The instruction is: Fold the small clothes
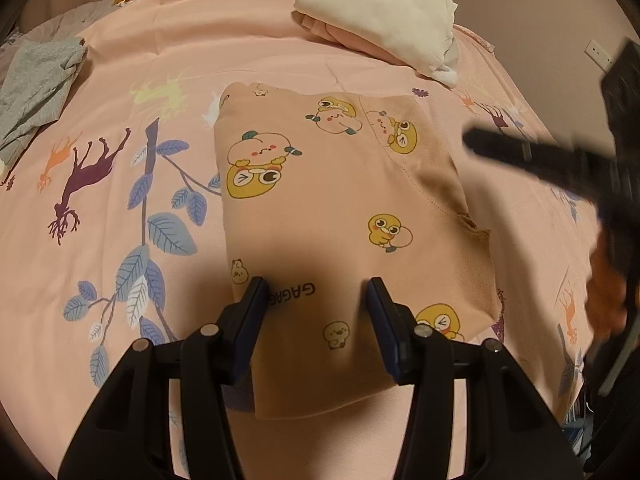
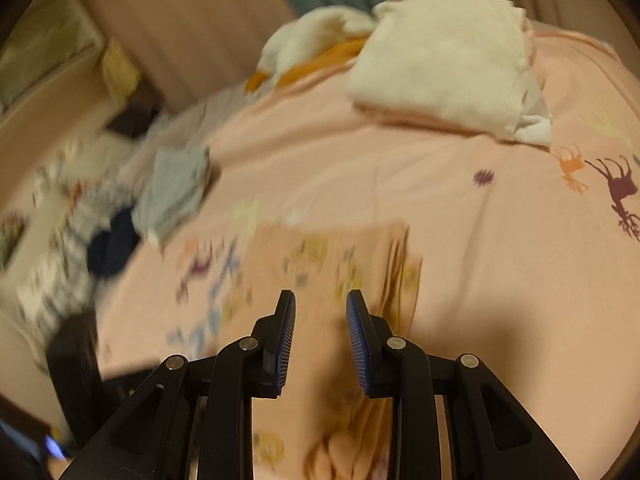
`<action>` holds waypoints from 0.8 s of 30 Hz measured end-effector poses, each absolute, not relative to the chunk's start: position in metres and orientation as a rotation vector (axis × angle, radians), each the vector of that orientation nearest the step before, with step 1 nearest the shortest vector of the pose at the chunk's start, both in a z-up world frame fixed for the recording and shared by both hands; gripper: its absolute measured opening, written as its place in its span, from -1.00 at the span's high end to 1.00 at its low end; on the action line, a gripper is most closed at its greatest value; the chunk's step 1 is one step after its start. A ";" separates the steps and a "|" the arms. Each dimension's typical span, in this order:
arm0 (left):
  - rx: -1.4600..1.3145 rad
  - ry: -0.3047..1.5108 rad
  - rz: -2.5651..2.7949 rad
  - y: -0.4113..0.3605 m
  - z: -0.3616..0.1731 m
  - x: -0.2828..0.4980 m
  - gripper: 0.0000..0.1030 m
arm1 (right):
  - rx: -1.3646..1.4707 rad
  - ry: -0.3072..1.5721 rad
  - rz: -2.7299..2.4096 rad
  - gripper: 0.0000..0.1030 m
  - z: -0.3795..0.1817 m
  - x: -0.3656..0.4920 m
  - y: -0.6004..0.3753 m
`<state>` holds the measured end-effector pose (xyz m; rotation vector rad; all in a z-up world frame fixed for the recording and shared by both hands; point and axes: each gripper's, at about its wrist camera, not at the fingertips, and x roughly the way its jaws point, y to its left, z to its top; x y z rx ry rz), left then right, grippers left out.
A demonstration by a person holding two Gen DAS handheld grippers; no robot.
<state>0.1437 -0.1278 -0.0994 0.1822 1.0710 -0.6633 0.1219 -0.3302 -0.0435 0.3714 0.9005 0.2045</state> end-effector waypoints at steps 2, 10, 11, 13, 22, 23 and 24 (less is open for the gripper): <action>0.186 1.064 -0.661 -0.128 -0.099 0.143 0.03 | 0.313 0.919 0.216 0.42 -0.047 0.113 -0.319; 0.209 1.043 -0.655 -0.130 -0.100 0.141 0.03 | 0.155 1.006 0.145 0.47 -0.081 0.105 -0.306; 0.212 1.041 -0.655 -0.130 -0.100 0.141 0.03 | 0.167 1.007 0.146 0.46 -0.083 0.103 -0.309; 0.214 1.039 -0.654 -0.129 -0.101 0.140 0.03 | 0.178 1.006 0.141 0.46 -0.083 0.101 -0.312; 0.232 1.025 -0.645 -0.124 -0.102 0.134 0.03 | 0.202 0.938 0.194 0.46 -0.064 0.082 -0.308; 0.233 1.024 -0.644 -0.123 -0.102 0.133 0.03 | 0.200 0.939 0.203 0.46 -0.064 0.081 -0.306; 0.234 1.022 -0.641 -0.123 -0.103 0.132 0.03 | 0.194 0.941 0.206 0.47 -0.065 0.081 -0.304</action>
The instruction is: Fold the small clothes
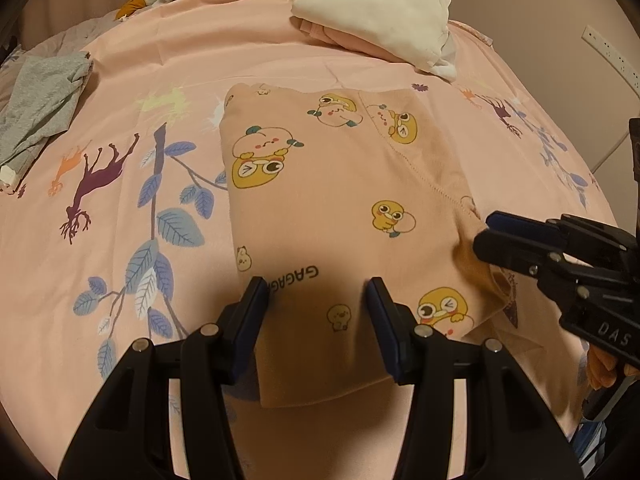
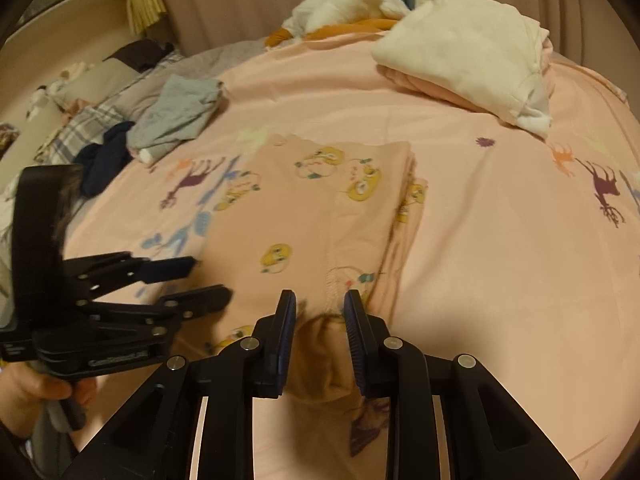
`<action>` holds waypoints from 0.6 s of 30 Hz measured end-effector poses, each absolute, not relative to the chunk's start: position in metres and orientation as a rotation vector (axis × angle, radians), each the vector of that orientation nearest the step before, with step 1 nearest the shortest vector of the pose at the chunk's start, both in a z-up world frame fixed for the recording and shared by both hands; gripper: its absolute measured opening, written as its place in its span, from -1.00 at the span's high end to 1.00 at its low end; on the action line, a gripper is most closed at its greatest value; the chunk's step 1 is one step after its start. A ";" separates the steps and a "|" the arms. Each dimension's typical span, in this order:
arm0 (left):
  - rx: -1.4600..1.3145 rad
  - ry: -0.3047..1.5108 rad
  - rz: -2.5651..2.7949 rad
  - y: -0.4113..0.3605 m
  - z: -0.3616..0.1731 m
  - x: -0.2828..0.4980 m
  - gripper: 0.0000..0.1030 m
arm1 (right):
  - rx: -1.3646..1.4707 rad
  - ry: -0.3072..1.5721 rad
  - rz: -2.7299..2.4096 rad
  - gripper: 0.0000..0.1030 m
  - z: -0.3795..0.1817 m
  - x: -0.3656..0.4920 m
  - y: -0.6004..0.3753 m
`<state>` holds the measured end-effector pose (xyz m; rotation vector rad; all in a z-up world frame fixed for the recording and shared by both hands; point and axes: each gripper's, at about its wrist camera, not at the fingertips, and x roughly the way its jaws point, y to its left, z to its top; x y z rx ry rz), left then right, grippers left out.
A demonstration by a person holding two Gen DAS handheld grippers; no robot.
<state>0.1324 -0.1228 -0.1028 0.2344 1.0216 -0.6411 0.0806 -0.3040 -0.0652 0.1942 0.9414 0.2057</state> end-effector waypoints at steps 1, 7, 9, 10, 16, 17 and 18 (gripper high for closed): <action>0.236 1.020 -0.640 -0.122 -0.103 0.132 0.03 | 0.183 0.950 0.205 0.46 -0.068 0.081 -0.302; 0.252 1.013 -0.633 -0.120 -0.107 0.128 -0.01 | 0.221 1.028 0.190 0.46 -0.090 0.086 -0.303; 0.250 1.013 -0.633 -0.119 -0.107 0.128 -0.03 | 0.235 1.026 0.189 0.46 -0.090 0.084 -0.304; 0.248 1.014 -0.632 -0.119 -0.107 0.128 -0.03 | 0.235 1.024 0.188 0.46 -0.090 0.083 -0.304; 0.244 1.014 -0.631 -0.119 -0.108 0.127 -0.04 | 0.242 1.023 0.187 0.46 -0.091 0.082 -0.303; 0.245 1.014 -0.631 -0.118 -0.108 0.127 -0.04 | 0.246 1.024 0.186 0.46 -0.091 0.082 -0.304; 0.245 1.013 -0.631 -0.118 -0.108 0.127 -0.05 | 0.249 1.024 0.186 0.46 -0.091 0.081 -0.304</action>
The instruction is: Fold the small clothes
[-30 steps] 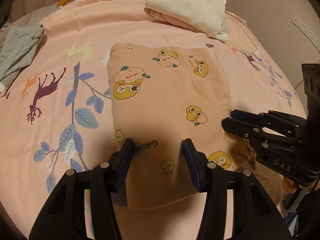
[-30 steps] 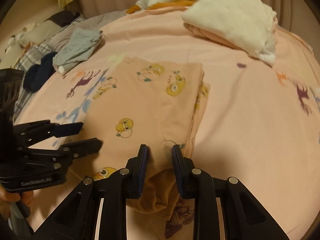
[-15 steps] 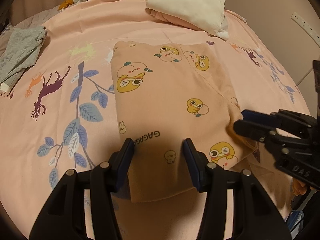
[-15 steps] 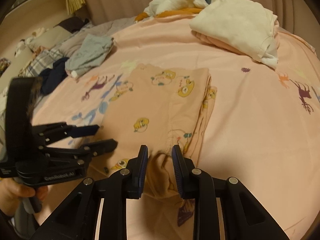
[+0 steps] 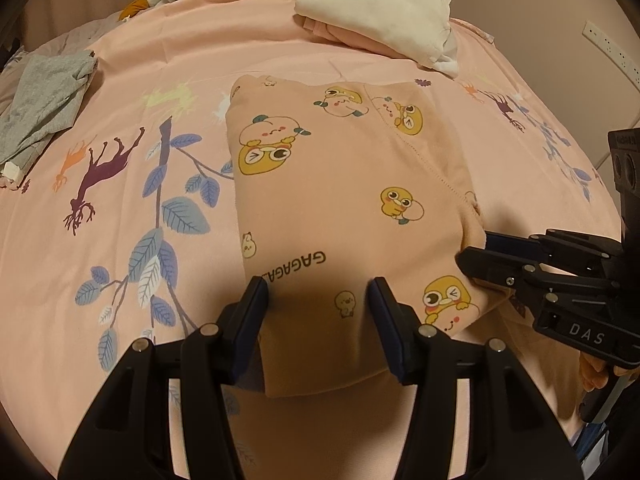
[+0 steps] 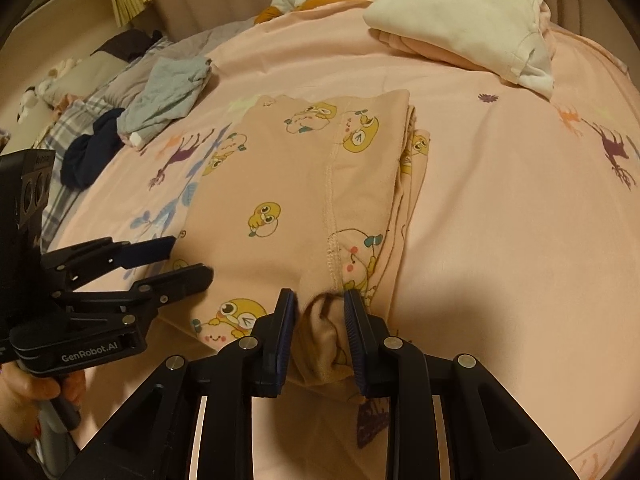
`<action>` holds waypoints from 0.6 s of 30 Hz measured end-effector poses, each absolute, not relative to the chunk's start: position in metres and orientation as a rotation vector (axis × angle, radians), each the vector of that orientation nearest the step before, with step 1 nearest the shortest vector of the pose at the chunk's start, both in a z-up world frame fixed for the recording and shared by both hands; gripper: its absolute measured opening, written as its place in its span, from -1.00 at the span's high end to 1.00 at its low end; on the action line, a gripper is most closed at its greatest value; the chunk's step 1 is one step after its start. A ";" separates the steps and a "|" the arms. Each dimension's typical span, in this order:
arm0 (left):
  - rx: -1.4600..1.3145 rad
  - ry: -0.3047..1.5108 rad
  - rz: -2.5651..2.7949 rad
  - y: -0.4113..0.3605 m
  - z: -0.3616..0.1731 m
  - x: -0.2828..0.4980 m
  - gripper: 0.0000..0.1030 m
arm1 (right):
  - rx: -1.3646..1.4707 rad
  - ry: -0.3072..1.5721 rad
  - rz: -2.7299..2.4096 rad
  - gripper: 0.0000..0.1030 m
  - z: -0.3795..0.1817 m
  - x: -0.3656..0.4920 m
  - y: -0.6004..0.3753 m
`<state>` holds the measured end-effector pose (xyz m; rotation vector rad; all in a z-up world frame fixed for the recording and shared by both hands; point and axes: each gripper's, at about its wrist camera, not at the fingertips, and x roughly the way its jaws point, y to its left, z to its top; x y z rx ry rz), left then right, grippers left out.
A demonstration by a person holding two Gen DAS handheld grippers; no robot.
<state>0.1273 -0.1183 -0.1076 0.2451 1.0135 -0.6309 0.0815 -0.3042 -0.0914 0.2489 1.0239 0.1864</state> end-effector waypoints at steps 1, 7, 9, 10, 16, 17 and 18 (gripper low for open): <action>0.245 1.014 -0.631 -0.118 -0.108 0.127 -0.05 | 0.251 1.024 0.187 0.46 -0.092 0.081 -0.305; 0.246 1.014 -0.629 -0.118 -0.108 0.127 -0.05 | 0.263 1.023 0.190 0.46 -0.093 0.082 -0.306; 0.247 1.013 -0.629 -0.118 -0.108 0.127 -0.05 | 0.265 1.023 0.191 0.46 -0.093 0.082 -0.307; 0.248 1.013 -0.629 -0.118 -0.108 0.127 -0.05 | 0.267 1.023 0.191 0.46 -0.093 0.082 -0.307; 0.253 1.012 -0.627 -0.118 -0.109 0.126 -0.05 | 0.276 1.022 0.193 0.46 -0.094 0.081 -0.308; 0.255 1.012 -0.627 -0.118 -0.109 0.126 -0.06 | 0.277 1.022 0.193 0.46 -0.094 0.081 -0.308; 0.255 1.012 -0.627 -0.118 -0.109 0.126 -0.06 | 0.277 1.022 0.193 0.46 -0.094 0.081 -0.308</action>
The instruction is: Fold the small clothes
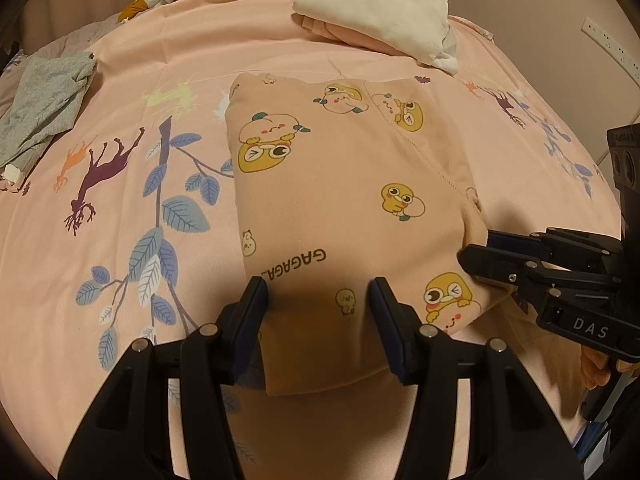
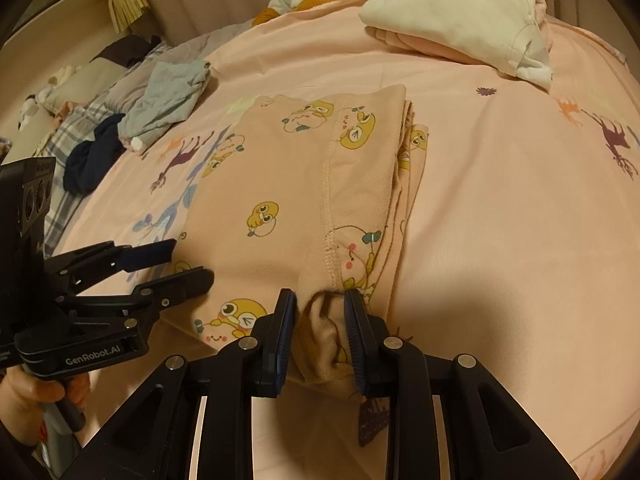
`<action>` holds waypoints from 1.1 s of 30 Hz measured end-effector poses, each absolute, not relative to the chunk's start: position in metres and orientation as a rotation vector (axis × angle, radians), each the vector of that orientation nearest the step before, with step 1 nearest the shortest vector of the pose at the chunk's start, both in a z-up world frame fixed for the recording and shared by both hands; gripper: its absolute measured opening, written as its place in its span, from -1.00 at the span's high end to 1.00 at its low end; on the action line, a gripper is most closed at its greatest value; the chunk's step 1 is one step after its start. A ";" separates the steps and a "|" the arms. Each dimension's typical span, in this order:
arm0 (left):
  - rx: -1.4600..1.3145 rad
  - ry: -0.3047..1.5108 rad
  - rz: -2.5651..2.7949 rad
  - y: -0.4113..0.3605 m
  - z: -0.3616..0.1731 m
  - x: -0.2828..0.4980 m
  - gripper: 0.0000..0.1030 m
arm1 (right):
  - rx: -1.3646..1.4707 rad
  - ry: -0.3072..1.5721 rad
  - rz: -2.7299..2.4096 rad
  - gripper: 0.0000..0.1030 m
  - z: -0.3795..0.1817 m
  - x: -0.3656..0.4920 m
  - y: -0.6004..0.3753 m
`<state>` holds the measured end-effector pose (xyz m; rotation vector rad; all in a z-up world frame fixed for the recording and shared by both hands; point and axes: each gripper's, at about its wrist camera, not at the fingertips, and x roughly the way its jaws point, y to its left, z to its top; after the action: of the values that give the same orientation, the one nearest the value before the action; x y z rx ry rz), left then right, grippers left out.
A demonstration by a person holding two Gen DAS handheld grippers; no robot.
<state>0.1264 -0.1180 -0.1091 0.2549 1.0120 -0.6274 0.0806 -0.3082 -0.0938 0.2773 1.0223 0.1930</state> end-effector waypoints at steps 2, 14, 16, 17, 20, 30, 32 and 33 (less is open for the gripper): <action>0.252 1.013 -0.627 -0.118 -0.109 0.126 -0.06 | 0.278 1.023 0.192 0.46 -0.094 0.080 -0.308; 0.254 1.018 -0.624 -0.115 -0.111 0.124 -0.10 | 0.289 1.026 0.190 0.46 -0.094 0.076 -0.308; 0.252 1.021 -0.623 -0.115 -0.112 0.123 -0.10 | 0.289 1.027 0.190 0.46 -0.094 0.076 -0.308; 0.250 1.023 -0.622 -0.114 -0.112 0.123 -0.11 | 0.289 1.027 0.190 0.46 -0.094 0.076 -0.308; 0.245 1.028 -0.621 -0.113 -0.113 0.122 -0.11 | 0.290 1.027 0.191 0.46 -0.094 0.076 -0.309; 0.228 1.043 -0.618 -0.109 -0.115 0.120 -0.12 | 0.302 1.032 0.191 0.46 -0.095 0.073 -0.310; 0.227 1.045 -0.618 -0.109 -0.115 0.120 -0.12 | 0.300 1.033 0.191 0.46 -0.094 0.072 -0.310; 0.226 1.046 -0.617 -0.108 -0.115 0.120 -0.12 | 0.300 1.034 0.192 0.46 -0.094 0.072 -0.311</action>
<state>0.1195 -0.1084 -0.1148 0.2261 1.0456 -0.6169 0.0719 -0.3108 -0.0943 0.3003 1.0337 0.1916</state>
